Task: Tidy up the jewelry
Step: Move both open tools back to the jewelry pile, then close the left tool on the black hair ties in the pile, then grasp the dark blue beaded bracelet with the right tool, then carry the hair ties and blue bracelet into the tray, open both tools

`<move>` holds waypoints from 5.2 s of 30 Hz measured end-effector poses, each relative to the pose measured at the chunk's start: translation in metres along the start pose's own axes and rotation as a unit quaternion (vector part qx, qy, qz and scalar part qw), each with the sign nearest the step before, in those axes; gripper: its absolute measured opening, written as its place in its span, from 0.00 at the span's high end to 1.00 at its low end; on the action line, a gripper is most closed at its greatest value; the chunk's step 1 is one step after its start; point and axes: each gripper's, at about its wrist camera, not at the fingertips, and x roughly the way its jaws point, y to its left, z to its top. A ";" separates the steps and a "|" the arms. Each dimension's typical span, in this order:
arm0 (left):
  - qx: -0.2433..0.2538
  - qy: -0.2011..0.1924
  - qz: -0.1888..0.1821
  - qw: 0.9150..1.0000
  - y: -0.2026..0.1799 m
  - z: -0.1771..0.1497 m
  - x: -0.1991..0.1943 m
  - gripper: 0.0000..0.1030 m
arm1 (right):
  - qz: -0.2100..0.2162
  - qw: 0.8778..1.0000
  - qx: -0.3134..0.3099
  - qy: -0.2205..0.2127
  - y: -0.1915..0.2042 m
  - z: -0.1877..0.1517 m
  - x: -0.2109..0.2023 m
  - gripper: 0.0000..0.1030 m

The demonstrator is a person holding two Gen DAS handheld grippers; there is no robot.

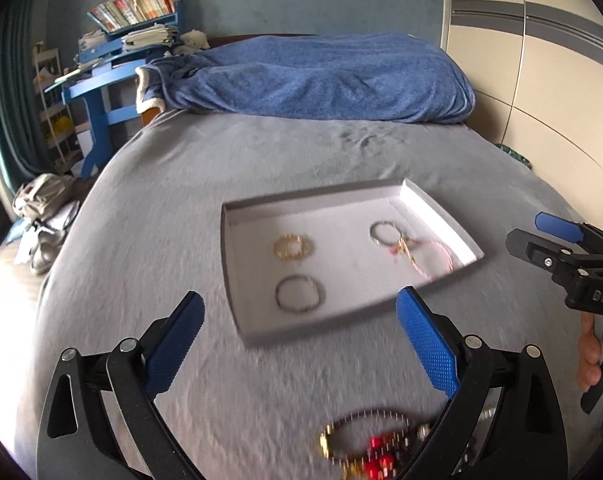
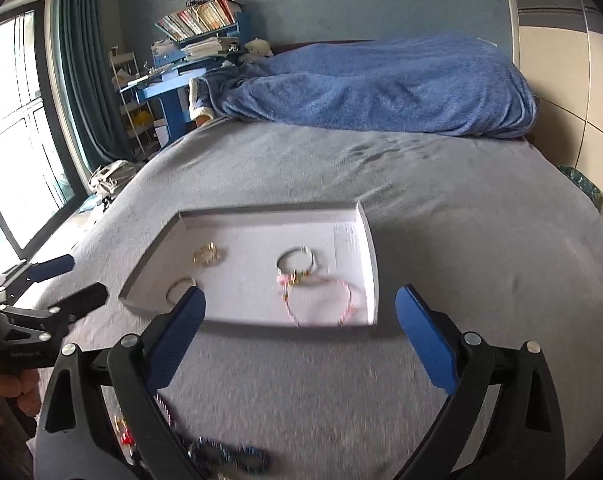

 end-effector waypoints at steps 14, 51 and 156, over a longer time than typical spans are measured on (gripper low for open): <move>0.004 0.015 -0.010 1.000 -0.011 -0.071 -0.042 0.07 | 0.008 1.000 -0.004 0.003 0.007 -0.059 -0.042 0.07; 0.131 0.076 -0.080 0.985 -0.080 -0.097 0.008 0.87 | -0.006 0.999 0.025 0.032 -0.003 -0.092 -0.057 0.06; 0.014 0.012 -0.083 0.996 0.007 0.034 0.065 0.87 | 0.100 0.995 -0.008 0.000 0.040 0.043 0.036 0.93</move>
